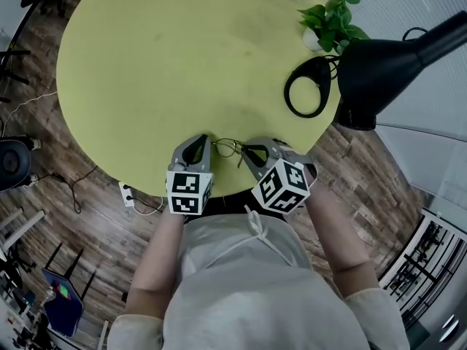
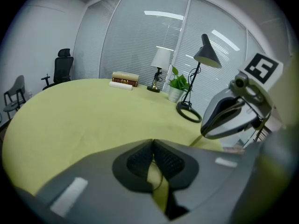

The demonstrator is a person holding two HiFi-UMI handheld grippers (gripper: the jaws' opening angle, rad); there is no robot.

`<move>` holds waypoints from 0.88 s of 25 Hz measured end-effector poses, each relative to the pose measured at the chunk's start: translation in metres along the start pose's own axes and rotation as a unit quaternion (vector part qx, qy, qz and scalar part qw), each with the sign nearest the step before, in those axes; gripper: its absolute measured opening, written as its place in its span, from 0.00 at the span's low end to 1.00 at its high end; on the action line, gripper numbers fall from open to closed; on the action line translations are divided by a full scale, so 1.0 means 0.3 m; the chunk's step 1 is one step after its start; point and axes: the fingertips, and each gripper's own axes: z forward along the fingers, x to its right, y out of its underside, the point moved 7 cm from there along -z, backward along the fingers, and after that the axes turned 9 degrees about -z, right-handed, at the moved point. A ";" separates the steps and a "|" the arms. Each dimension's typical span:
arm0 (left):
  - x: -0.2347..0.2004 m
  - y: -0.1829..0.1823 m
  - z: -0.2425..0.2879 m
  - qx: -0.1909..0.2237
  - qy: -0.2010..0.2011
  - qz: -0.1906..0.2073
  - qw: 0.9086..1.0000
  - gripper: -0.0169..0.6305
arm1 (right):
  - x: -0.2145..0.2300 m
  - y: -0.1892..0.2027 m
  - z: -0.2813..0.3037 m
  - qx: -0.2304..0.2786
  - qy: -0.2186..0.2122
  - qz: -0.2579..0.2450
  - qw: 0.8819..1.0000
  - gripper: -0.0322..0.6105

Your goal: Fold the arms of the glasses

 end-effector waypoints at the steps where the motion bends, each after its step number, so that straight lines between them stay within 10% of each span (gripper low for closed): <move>1: -0.001 0.003 0.002 -0.001 -0.001 0.001 1.000 0.04 | -0.002 0.001 0.000 0.000 0.000 0.002 1.000 0.08; 22: -0.022 0.044 -0.093 -0.023 -0.035 0.016 0.999 0.04 | -0.018 -0.003 -0.001 -0.015 0.004 -0.030 0.999 0.08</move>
